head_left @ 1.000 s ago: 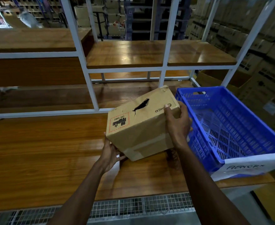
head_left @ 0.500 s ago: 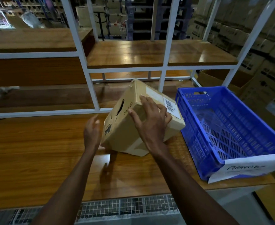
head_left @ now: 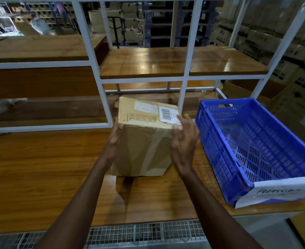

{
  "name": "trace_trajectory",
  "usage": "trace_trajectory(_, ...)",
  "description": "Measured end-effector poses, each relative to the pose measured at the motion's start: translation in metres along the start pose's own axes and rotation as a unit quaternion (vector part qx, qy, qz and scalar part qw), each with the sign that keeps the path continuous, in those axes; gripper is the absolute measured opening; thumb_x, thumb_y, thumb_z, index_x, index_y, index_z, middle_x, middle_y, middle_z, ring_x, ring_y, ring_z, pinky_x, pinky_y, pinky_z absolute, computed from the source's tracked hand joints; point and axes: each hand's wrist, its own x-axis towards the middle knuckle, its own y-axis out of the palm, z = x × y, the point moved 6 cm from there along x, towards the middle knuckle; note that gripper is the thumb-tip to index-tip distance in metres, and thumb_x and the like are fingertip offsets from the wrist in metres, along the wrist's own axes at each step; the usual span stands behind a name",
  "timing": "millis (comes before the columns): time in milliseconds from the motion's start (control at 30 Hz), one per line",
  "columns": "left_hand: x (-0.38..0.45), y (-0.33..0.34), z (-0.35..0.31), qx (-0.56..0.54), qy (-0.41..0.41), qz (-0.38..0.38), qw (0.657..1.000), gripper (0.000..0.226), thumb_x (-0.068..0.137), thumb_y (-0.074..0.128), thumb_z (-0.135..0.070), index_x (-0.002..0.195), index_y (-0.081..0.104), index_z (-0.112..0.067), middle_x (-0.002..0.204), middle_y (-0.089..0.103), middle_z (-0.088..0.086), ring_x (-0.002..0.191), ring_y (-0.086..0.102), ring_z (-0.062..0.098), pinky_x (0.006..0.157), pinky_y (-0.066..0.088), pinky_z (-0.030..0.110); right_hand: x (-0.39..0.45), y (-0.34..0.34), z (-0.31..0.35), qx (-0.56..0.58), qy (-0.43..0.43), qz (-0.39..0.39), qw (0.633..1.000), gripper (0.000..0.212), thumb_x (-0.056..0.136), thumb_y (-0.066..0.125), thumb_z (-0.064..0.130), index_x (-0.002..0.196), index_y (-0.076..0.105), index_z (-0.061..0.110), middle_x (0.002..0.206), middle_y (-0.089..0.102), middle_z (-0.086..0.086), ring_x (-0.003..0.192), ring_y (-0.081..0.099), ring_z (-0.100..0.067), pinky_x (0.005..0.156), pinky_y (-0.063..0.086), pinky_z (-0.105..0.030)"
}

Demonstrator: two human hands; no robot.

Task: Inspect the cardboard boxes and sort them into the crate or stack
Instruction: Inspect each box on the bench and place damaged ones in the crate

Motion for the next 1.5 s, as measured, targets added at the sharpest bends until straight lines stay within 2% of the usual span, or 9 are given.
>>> trace_trajectory(100,-0.007,-0.007,0.013,-0.013,-0.009,-0.025,1.000,0.100,0.071,0.050,-0.095,0.154,0.042,-0.038,0.146,0.058,-0.013,0.129,0.059,0.005,0.095,0.053,0.030,0.009,-0.004,-0.045,0.111,0.143,0.023,0.983,0.056,0.103,0.036,0.063,0.155,0.042,0.043,0.162,0.039,0.012,0.149,0.034,-0.009,0.121,0.033,-0.052)
trace_trajectory(200,-0.014,-0.005,0.031,-0.035,-0.029,-0.029,0.999,0.089,0.073,0.044,-0.097,0.145,0.050,-0.046,0.141,0.062,-0.014,0.130,0.059,0.011,0.101,0.053,0.041,0.006,0.013,-0.064,0.253,0.245,0.146,0.925,0.048,0.107,0.026,0.065,0.142,0.054,0.047,0.143,0.061,0.011,0.125,0.062,0.000,0.104,0.052,-0.038)
trace_trajectory(333,-0.024,0.000,0.052,-0.070,-0.077,-0.055,0.993,0.079,0.069,0.037,-0.101,0.131,0.058,-0.058,0.134,0.068,-0.011,0.128,0.062,0.020,0.102,0.052,0.055,-0.006,0.026,-0.074,0.248,0.280,0.220,0.901,0.057,0.104,0.020,0.070,0.138,0.057,0.045,0.133,0.068,0.005,0.118,0.067,-0.009,0.104,0.052,-0.043)
trace_trajectory(433,-0.028,0.002,0.057,-0.093,-0.099,-0.081,0.987,0.090,0.077,0.023,-0.097,0.145,0.052,-0.045,0.139,0.065,0.004,0.131,0.059,0.031,0.105,0.047,0.062,-0.008,0.024,-0.074,0.249,0.295,0.235,0.892,0.047,0.106,0.017,0.066,0.123,0.059,0.052,0.121,0.071,0.011,0.106,0.070,-0.002,0.088,0.055,-0.033)
trace_trajectory(567,-0.027,0.009,0.054,-0.120,-0.096,-0.127,0.980,0.066,0.103,0.015,-0.067,0.143,0.056,-0.033,0.130,0.071,0.002,0.122,0.066,0.022,0.093,0.056,0.045,-0.006,0.021,-0.073,0.266,0.298,0.257,0.880,0.046,0.109,0.015,0.058,0.116,0.059,0.048,0.104,0.073,0.017,0.091,0.073,0.004,0.072,0.055,-0.020)
trace_trajectory(767,-0.029,0.032,0.036,-0.157,-0.070,-0.124,0.977,0.052,0.113,0.018,-0.044,0.136,0.060,-0.026,0.115,0.077,0.000,0.105,0.074,0.016,0.071,0.061,0.027,0.001,0.011,-0.074,0.291,0.298,0.261,0.871,0.049,0.108,0.018,0.063,0.121,0.063,0.046,0.131,0.069,-0.002,0.119,0.067,-0.018,0.101,0.054,-0.042)
trace_trajectory(1067,-0.054,0.056,0.005,-0.141,-0.030,-0.142,0.979,0.057,0.111,0.022,-0.052,0.146,0.056,-0.022,0.132,0.069,0.008,0.123,0.066,0.026,0.093,0.056,0.043,0.020,-0.033,-0.058,0.295,0.245,0.305,0.872,0.047,0.111,0.017,0.056,0.128,0.058,0.041,0.120,0.071,0.003,0.103,0.072,-0.007,0.081,0.059,-0.028)
trace_trajectory(1300,-0.094,0.084,-0.031,-0.153,0.002,-0.135,0.979,0.060,0.109,0.021,-0.057,0.146,0.055,-0.025,0.134,0.069,0.006,0.123,0.066,0.024,0.101,0.054,0.050,0.010,-0.089,-0.031,0.312,0.242,0.288,0.873,0.056,0.104,0.026,0.069,0.135,0.060,0.037,0.134,0.066,-0.003,0.123,0.064,-0.021,0.112,0.047,-0.054)
trace_trajectory(1500,-0.141,0.105,-0.080,-0.167,0.054,-0.136,0.975,0.054,0.111,0.027,-0.049,0.136,0.064,-0.019,0.126,0.072,0.013,0.117,0.068,0.032,0.099,0.055,0.055,-0.008,-0.151,0.012,0.326,0.204,0.265,0.884,0.062,0.107,0.025,0.064,0.142,0.060,0.027,0.137,0.067,-0.011,0.125,0.066,-0.028,0.108,0.051,-0.057)
